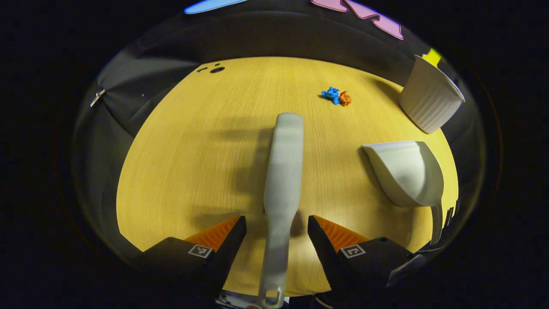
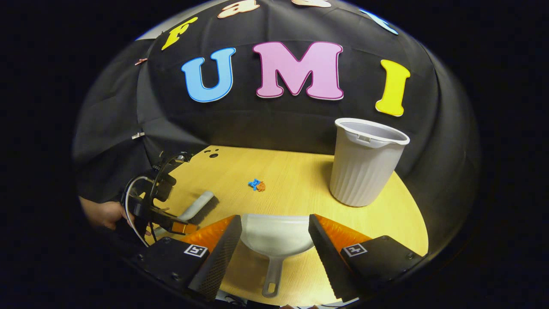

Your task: Pick up the small broom and dustpan from the desktop, sweep the trash into the dustpan with the broom, and then empty the trash into the garbage bin.

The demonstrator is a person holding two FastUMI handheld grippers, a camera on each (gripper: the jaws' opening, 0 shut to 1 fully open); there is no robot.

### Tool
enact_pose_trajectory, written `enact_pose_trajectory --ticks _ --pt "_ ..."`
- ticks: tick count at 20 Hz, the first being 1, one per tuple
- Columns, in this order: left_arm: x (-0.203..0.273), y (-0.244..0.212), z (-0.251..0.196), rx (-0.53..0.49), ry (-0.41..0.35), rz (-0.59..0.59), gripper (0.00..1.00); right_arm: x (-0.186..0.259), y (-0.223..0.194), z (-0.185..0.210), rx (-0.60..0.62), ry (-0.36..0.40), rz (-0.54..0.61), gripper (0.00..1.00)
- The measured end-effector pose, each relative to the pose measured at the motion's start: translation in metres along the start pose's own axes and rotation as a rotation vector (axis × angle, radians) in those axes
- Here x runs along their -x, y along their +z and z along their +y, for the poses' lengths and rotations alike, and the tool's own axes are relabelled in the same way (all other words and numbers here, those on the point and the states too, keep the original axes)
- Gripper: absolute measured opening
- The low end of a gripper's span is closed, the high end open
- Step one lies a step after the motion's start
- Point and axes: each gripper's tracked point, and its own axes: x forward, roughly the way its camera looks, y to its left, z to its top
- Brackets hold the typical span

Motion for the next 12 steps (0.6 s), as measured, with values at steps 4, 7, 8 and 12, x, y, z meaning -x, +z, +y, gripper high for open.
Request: enact_pose_trajectory --ticks 4,7,8,12 --pt "-0.013 0.008 -0.001 0.009 0.025 0.009 0.86 -0.022 -0.013 -0.005 -0.029 0.043 0.046 0.97" --pt "-0.014 0.009 -0.007 0.018 0.027 0.015 0.77 -0.029 -0.025 -0.010 -0.040 0.053 0.098 0.99" --pt "-0.015 0.010 -0.009 0.014 0.025 0.015 0.70 -0.030 -0.026 -0.012 -0.043 0.053 0.110 0.99" --pt "-0.016 0.011 -0.014 0.026 0.031 -0.012 0.38 -0.038 -0.033 -0.023 -0.060 0.036 0.139 1.00"
